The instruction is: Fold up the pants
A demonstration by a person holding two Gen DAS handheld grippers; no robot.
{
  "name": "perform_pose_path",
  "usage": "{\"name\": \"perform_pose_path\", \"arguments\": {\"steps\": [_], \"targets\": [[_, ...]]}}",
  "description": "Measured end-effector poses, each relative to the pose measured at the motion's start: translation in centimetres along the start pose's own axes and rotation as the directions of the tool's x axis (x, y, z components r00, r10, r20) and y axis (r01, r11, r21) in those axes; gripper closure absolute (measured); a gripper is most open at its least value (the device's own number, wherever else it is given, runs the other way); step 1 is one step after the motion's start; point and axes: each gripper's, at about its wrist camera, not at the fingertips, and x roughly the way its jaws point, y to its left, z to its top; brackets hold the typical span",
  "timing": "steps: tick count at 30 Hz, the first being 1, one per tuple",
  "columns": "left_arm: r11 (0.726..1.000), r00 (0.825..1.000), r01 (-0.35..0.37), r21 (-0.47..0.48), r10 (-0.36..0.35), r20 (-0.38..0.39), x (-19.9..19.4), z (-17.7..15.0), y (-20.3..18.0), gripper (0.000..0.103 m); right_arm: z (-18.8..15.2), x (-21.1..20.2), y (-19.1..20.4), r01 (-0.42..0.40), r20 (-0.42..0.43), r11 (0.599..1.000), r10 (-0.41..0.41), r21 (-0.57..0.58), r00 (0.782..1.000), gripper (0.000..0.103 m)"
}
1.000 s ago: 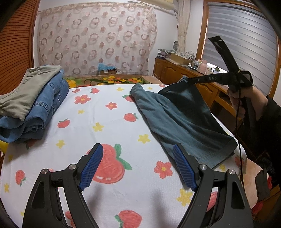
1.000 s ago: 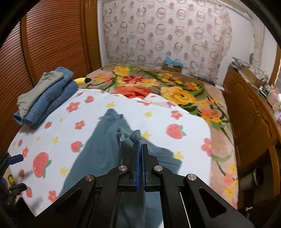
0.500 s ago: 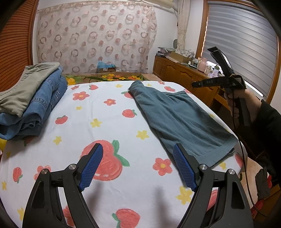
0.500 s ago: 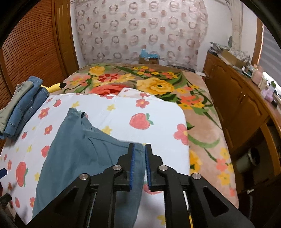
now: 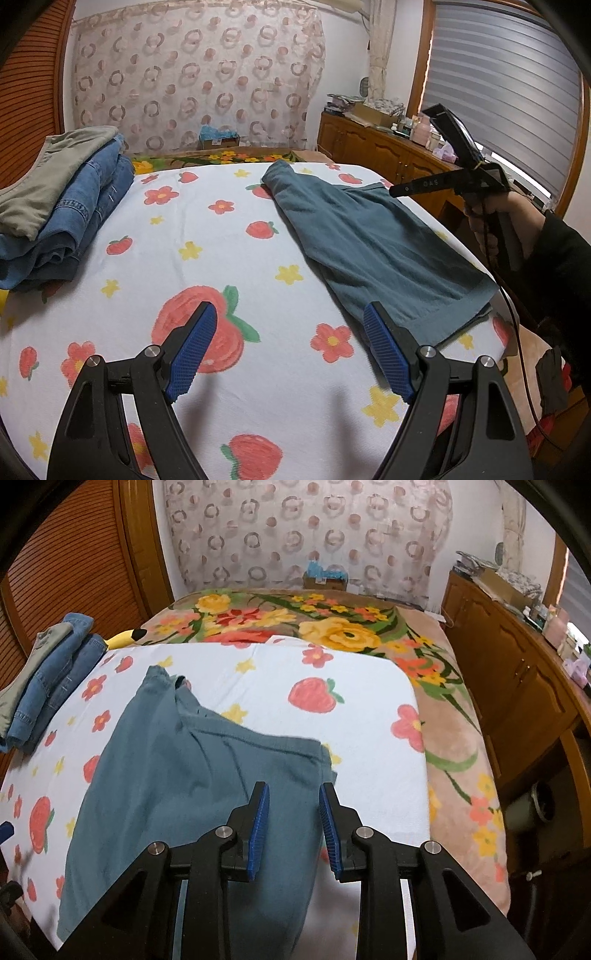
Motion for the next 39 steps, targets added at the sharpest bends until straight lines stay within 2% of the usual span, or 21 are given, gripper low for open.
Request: {"name": "perform_pose_path", "arguments": {"steps": [5, 12, 15, 22, 27, 35, 39], "targets": [[1.000, 1.000, 0.004, 0.007, -0.004, -0.007, 0.2, -0.3, -0.4, 0.021, -2.3, -2.2, 0.8, -0.019, 0.004, 0.999, 0.019, -0.028, 1.000, 0.074], [1.000, 1.000, 0.011, 0.021, -0.011, -0.012, 0.1, -0.5, -1.3, 0.021, -7.6, -6.6, 2.1, -0.049, 0.044, 0.997, 0.051, -0.052, 0.998, 0.074], [0.999, 1.000, 0.014, 0.029, -0.013, -0.019, 0.2, -0.6, -1.7, 0.021, -9.6, -8.4, 2.4, -0.056, 0.066, 0.998, 0.058, -0.038, 0.996, 0.064], [0.999, 0.999, 0.019, 0.046, -0.018, -0.027, 0.4, -0.7, -2.5, 0.021, -12.7, -10.6, 3.4, -0.038, 0.090, 0.999, 0.039, -0.023, 0.995, 0.059], [0.998, 0.999, 0.025, 0.056, -0.023, -0.038, 0.5, -0.9, -3.1, 0.021, -14.3, -11.1, 4.5, -0.018, 0.105, 1.000, 0.020, -0.017, 0.994, 0.058], [0.997, 0.998, 0.037, 0.071, -0.033, -0.053, 0.9, -1.3, -4.1, 0.021, -15.5, -9.7, 4.7, 0.012, 0.078, 1.000, -0.013, 0.015, 0.997, 0.057], [0.996, 0.997, 0.046, 0.080, -0.041, -0.063, 1.1, -1.5, -4.6, 0.021, -15.9, -9.3, 4.3, 0.010, 0.083, 0.999, -0.014, 0.041, 0.996, 0.050]]}}
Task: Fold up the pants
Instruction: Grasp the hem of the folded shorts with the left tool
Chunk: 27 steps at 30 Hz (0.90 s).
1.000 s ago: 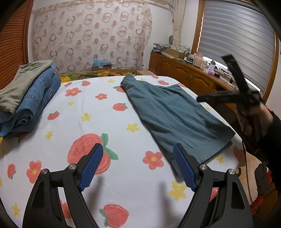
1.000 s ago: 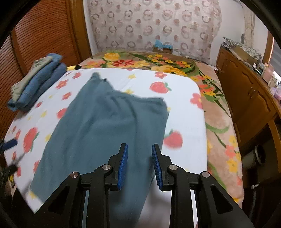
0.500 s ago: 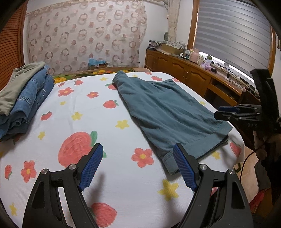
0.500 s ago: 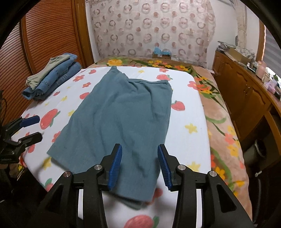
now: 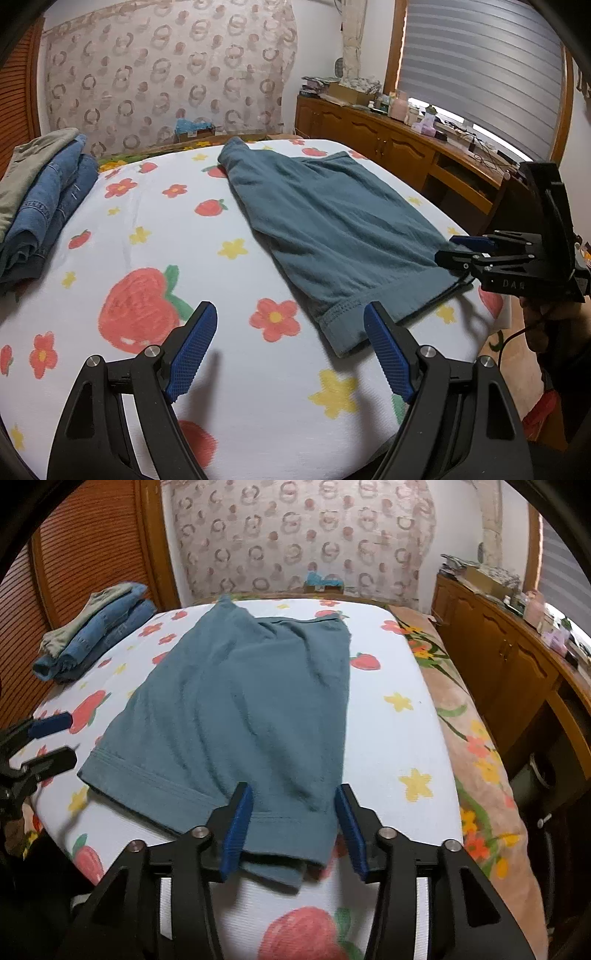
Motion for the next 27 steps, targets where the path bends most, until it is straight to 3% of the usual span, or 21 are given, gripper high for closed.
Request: {"name": "perform_pose_path", "arguments": {"steps": [3, 7, 10, 21, 25, 27], "targets": [[1.000, 1.000, 0.023, 0.018, -0.023, 0.001, 0.1, -0.1, -0.6, 0.023, -0.1, -0.1, -0.4, -0.012, 0.001, 1.000, 0.012, 0.026, 1.000, 0.050], [0.998, 0.998, 0.063, 0.027, -0.063, -0.007, 0.2, -0.1, -1.3, 0.044, -0.5, -0.8, -0.6, -0.019, 0.011, 0.999, 0.019, 0.037, 1.000, 0.050], [0.997, 0.997, 0.072, 0.035, -0.072, -0.021, 0.6, 0.0, -1.6, 0.054, -1.0, -1.6, -0.5, -0.027, 0.019, 0.999, 0.027, 0.036, 0.999, 0.050], [0.996, 0.995, 0.080, 0.038, -0.078, -0.070, 2.2, -0.3, -2.2, 0.056, -2.1, -3.8, -1.0, -0.022, 0.045, 0.999, 0.020, 0.030, 0.999, 0.050], [0.993, 0.993, 0.110, 0.045, -0.107, -0.056, 1.9, -0.5, -2.4, 0.078, -2.1, -3.9, -1.4, -0.033, 0.051, 0.998, 0.030, 0.048, 0.998, 0.050], [0.993, 0.993, 0.112, 0.036, -0.110, -0.037, 1.4, -0.4, -2.2, 0.082, -2.1, -4.0, -1.5, -0.043, 0.057, 0.998, 0.040, 0.056, 0.998, 0.050]]}}
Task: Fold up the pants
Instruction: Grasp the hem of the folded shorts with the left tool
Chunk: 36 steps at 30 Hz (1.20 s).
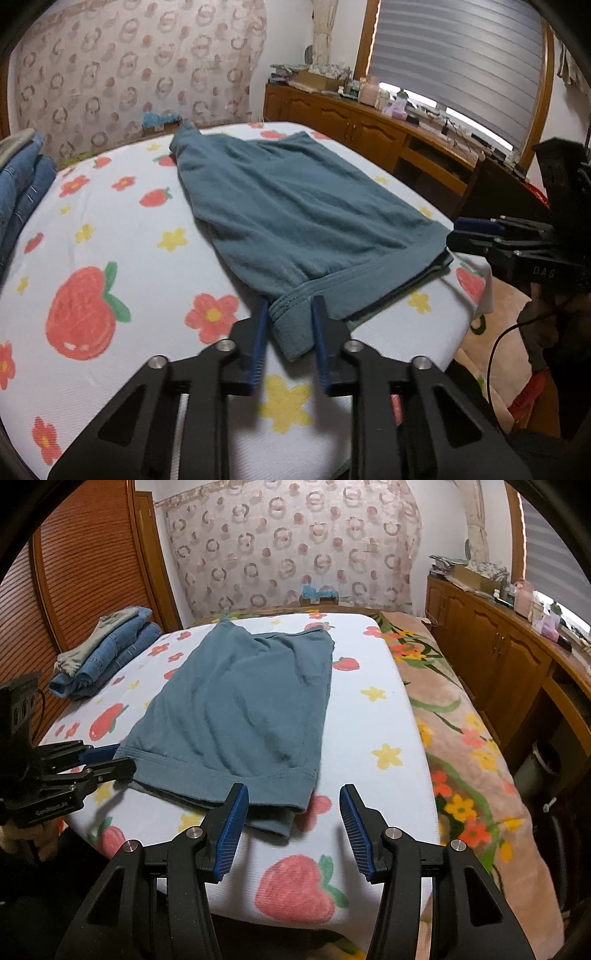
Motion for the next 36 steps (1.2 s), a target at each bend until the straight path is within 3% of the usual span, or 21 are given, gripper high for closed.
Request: {"name": "perform_pose_path", "arguments": {"steps": [10, 18, 19, 23, 26, 32, 36], "targets": [[1.000, 1.000, -0.004, -0.004, 0.004, -0.009, -0.4, -0.1, 0.4, 0.083, -0.1, -0.4, 0.4, -0.023, 0.033, 1.000, 0.022, 0.010, 0.999, 0.050], [1.000, 1.000, -0.007, -0.006, 0.007, -0.017, 0.0, -0.3, 0.5, 0.083, 0.2, 1.5, 0.2, -0.024, 0.027, 0.998, 0.023, 0.053, 0.999, 0.050], [1.000, 1.000, -0.006, -0.007, 0.006, -0.017, 0.0, -0.3, 0.5, 0.083, 0.2, 1.9, 0.2, -0.018, 0.025, 0.998, 0.016, 0.060, 1.000, 0.051], [1.000, 1.000, -0.007, -0.007, 0.007, -0.017, 0.0, -0.3, 0.5, 0.083, 0.1, 2.1, 0.2, -0.023, 0.022, 0.997, 0.022, 0.069, 1.000, 0.080], [1.000, 1.000, -0.006, -0.008, 0.006, -0.017, 0.0, -0.3, 0.5, 0.083, 0.2, 1.5, 0.7, -0.034, 0.032, 0.998, 0.032, 0.047, 0.999, 0.093], [1.000, 1.000, -0.017, 0.009, 0.018, -0.016, -0.2, -0.5, 0.3, 0.083, 0.4, 0.0, 1.2, -0.073, 0.056, 0.997, 0.071, 0.028, 0.996, 0.095], [1.000, 1.000, -0.018, 0.012, 0.018, -0.016, -0.1, -0.7, 0.3, 0.083, -0.1, 0.5, 1.5, -0.050, 0.029, 0.999, 0.050, 0.011, 0.998, 0.095]]}}
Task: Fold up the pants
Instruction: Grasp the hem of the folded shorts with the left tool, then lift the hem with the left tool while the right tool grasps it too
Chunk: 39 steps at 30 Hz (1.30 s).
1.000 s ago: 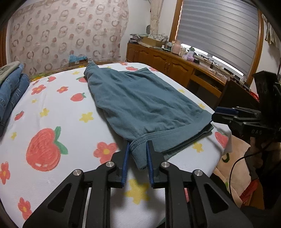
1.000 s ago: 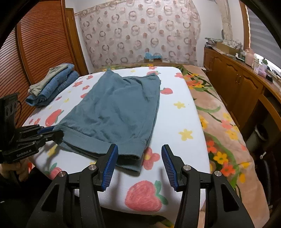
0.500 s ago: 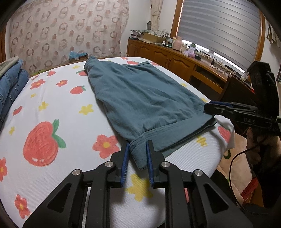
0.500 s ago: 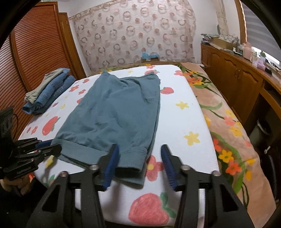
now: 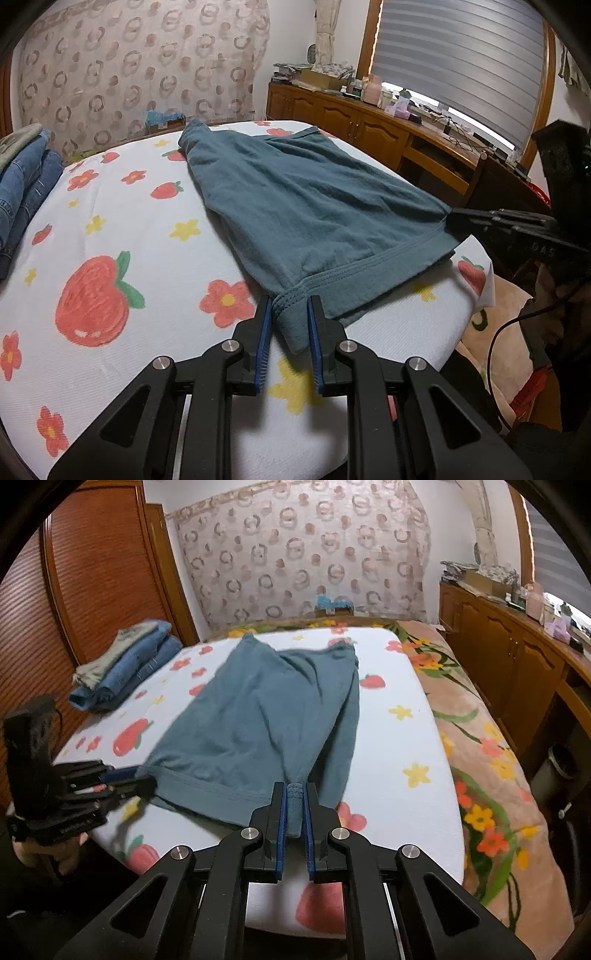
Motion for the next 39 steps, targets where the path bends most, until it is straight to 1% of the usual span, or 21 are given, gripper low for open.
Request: {"name": "perform_pose_path", "arguments": {"steps": [2, 3, 4, 6, 7, 9, 11, 14, 17, 19, 20, 21, 23, 24, 25, 26, 28, 31, 36, 39], "targets": [[1.000, 1.000, 0.001, -0.001, -0.001, -0.003, 0.0, -0.1, 0.0, 0.083, -0.3, 0.6, -0.3, 0.021, -0.017, 1.000, -0.021, 0.006, 1.000, 0.094], [1.000, 1.000, 0.002, -0.002, -0.002, -0.003, 0.0, -0.2, 0.1, 0.083, -0.3, 0.9, -0.4, 0.033, -0.023, 0.999, -0.033, 0.010, 0.999, 0.087], [1.000, 1.000, 0.002, -0.002, -0.002, -0.003, 0.0, -0.2, 0.1, 0.083, -0.2, 1.1, -0.5, 0.043, -0.029, 0.999, -0.042, 0.015, 0.999, 0.085], [1.000, 1.000, 0.002, -0.002, -0.002, -0.003, 0.0, -0.2, 0.1, 0.083, -0.1, 1.5, -0.3, 0.064, -0.037, 0.998, -0.063, 0.022, 0.997, 0.075], [1.000, 1.000, 0.001, -0.002, -0.001, -0.002, 0.0, -0.2, 0.1, 0.083, 0.0, 1.7, -0.4, 0.070, -0.042, 0.997, -0.069, 0.024, 0.997, 0.074], [1.000, 1.000, 0.002, -0.003, -0.002, -0.003, 0.0, -0.2, 0.1, 0.083, 0.1, 2.1, -0.4, 0.074, -0.053, 0.997, -0.072, 0.030, 0.996, 0.065], [1.000, 1.000, 0.003, -0.004, -0.003, -0.002, 0.0, -0.4, 0.0, 0.083, 0.0, 2.5, -0.5, 0.085, -0.067, 0.996, -0.082, 0.038, 0.994, 0.064], [1.000, 1.000, 0.004, -0.005, -0.004, -0.002, 0.0, -0.3, 0.0, 0.083, -0.2, 2.8, -0.4, 0.069, -0.068, 0.996, -0.065, 0.056, 0.996, 0.064], [1.000, 1.000, 0.004, -0.005, -0.004, -0.002, 0.0, -0.3, 0.0, 0.083, -0.6, 2.6, 0.0, 0.051, -0.063, 0.998, -0.049, 0.026, 0.997, 0.064], [1.000, 1.000, 0.003, -0.005, -0.003, -0.002, 0.0, -0.3, 0.0, 0.083, -0.6, 2.6, 0.4, 0.046, -0.064, 0.999, -0.046, -0.001, 0.997, 0.068], [1.000, 1.000, 0.004, -0.006, -0.004, -0.002, 0.0, -0.3, 0.1, 0.083, -0.6, 2.6, 0.4, 0.040, -0.064, 0.999, -0.040, 0.000, 0.997, 0.072], [1.000, 1.000, 0.003, -0.007, -0.003, -0.003, 0.0, -0.3, 0.1, 0.081, -0.6, 2.6, 0.2, 0.032, -0.064, 0.999, -0.032, 0.003, 0.997, 0.077], [1.000, 1.000, 0.005, -0.011, -0.005, -0.001, 0.0, -0.6, 0.1, 0.080, -0.7, 2.5, -0.2, 0.014, -0.060, 1.000, -0.013, 0.018, 0.998, 0.079], [1.000, 1.000, 0.006, -0.010, -0.006, -0.002, 0.0, -0.6, 0.1, 0.078, -0.8, 2.5, -0.3, 0.012, -0.058, 1.000, -0.010, 0.021, 0.998, 0.079], [1.000, 1.000, 0.013, -0.010, -0.013, -0.004, 0.0, -0.6, 0.0, 0.073, -0.9, 2.5, -0.3, 0.013, -0.055, 1.000, -0.012, 0.017, 0.998, 0.080], [1.000, 1.000, 0.021, -0.008, -0.021, -0.004, 0.0, -0.7, -0.1, 0.070, -1.0, 2.5, -0.3, 0.015, -0.051, 1.000, -0.014, 0.013, 0.999, 0.080], [1.000, 1.000, 0.009, 0.006, -0.009, -0.003, 0.1, -0.7, -0.7, 0.066, -1.1, 2.5, -0.1, 0.015, -0.048, 1.000, -0.014, 0.016, 0.999, 0.080], [1.000, 1.000, -0.015, 0.006, 0.015, -0.003, 0.3, -0.7, -1.2, 0.066, -1.3, 2.5, -0.1, 0.012, -0.044, 1.000, -0.012, 0.016, 0.999, 0.080], [0.999, 1.000, -0.010, -0.040, 0.010, 0.000, 0.5, -0.4, -1.1, 0.066, -1.4, 2.5, -0.1, 0.006, -0.033, 1.000, -0.006, 0.015, 0.999, 0.080], [0.999, 0.999, -0.037, -0.030, 0.037, -0.001, 0.8, -0.2, -1.5, 0.066, -1.5, 2.5, -0.1, 0.003, -0.027, 1.000, -0.002, 0.015, 1.000, 0.080]]}}
